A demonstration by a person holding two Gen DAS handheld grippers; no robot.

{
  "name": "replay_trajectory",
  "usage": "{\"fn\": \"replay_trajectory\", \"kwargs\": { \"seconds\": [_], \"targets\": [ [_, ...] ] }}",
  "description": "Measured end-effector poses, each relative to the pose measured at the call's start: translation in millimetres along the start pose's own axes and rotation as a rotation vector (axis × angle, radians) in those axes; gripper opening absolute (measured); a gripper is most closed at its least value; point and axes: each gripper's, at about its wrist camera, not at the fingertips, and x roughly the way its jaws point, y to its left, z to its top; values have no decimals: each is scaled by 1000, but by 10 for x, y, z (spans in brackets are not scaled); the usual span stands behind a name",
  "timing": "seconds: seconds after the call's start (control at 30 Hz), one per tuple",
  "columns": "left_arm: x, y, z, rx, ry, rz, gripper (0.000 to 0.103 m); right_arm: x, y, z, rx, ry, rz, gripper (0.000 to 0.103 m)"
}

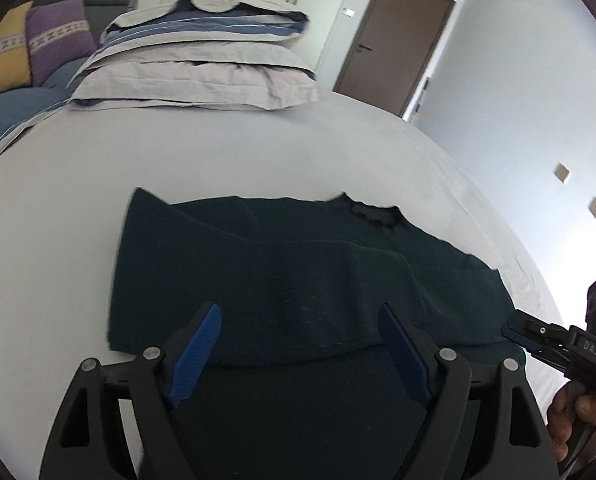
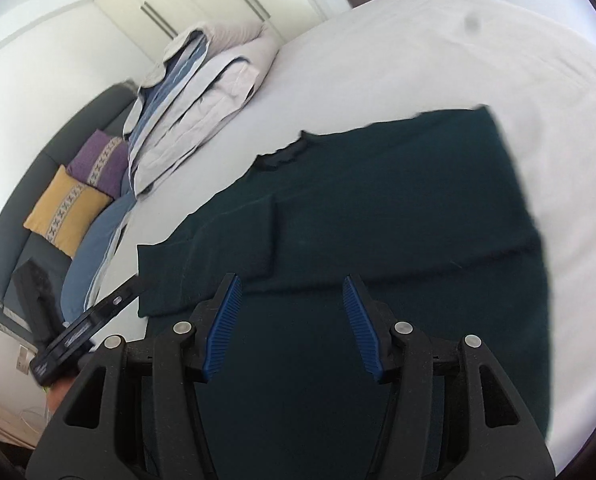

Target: Fold small clothes

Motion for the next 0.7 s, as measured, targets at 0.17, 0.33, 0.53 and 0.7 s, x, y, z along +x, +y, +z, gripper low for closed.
{"fn": "replay_trajectory", "kwargs": {
  "seconds": [0.17,0.33,0.53,0.7],
  "targets": [
    [-102,538,83,-92,-19,46,81,847,259,383,7,144,-24,48],
    [-119,847,63,-139,-18,62,76,1311,391,430,-39,209,-132,24],
    [-101,1008,51,-182,-19,64,75,1226,374,430,-74,189,-149,3],
    [-93,1034,72,-195,-22,62,75,932,373,412,-69,128,-122,2]
  ]
}}
